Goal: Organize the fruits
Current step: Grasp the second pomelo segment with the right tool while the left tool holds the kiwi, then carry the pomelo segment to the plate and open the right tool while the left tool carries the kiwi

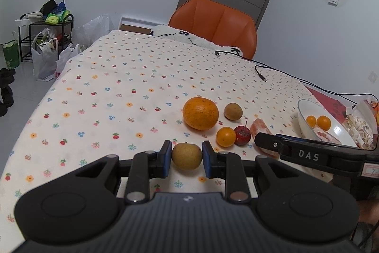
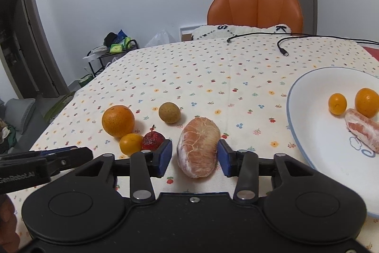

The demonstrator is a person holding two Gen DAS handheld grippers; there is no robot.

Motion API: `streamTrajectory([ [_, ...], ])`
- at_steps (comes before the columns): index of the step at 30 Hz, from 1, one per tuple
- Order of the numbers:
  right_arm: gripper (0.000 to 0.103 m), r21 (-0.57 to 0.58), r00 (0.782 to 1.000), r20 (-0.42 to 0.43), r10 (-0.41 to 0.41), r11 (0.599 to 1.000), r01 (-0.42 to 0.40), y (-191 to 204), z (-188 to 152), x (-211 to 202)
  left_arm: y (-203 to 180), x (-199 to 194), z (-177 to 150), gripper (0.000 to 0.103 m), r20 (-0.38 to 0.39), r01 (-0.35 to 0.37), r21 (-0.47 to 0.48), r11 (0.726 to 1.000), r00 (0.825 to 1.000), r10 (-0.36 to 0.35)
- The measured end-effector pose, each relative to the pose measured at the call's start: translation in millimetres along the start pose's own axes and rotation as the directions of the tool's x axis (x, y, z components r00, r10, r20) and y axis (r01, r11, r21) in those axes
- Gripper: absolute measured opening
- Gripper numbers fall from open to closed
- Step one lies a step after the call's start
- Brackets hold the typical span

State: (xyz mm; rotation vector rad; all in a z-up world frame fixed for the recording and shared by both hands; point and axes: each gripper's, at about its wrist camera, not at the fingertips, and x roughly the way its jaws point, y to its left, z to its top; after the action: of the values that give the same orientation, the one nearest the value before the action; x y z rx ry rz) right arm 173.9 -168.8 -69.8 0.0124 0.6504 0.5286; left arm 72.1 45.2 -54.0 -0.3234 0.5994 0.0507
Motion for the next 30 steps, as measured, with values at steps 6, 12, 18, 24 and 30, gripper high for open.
streamTrajectory([
  [6, 0.033, 0.033, 1.000, -0.019, 0.024, 0.999, -0.023, -2, -2, -8, -5, -11, 2, 0.025, 0.018, 0.022, 0.007, 1.000, 1.000, -0.022],
  [12, 0.033, 0.050, 0.999, -0.019, 0.049, 0.998, -0.048, -2, -11, -22, -16, -13, 3, 0.025, 0.034, 0.060, 0.005, 0.998, 0.998, -0.060],
  [18, 0.033, 0.093, 0.998, 0.024, 0.060, 0.994, -0.062, -12, -8, -39, -29, -8, 3, 0.025, 0.016, 0.084, 0.028, 0.996, 0.996, -0.085],
  [24, 0.032, 0.106, 0.994, 0.086, 0.063, 0.992, -0.072, -19, -3, -60, -46, -6, 6, 0.025, 0.015, 0.106, 0.058, 0.993, 0.994, -0.107],
  [30, 0.033, 0.114, 0.990, 0.138, 0.040, 0.992, -0.056, -30, -2, -80, -67, 0, 8, 0.025, 0.004, 0.134, 0.094, 0.987, 0.991, -0.135],
])
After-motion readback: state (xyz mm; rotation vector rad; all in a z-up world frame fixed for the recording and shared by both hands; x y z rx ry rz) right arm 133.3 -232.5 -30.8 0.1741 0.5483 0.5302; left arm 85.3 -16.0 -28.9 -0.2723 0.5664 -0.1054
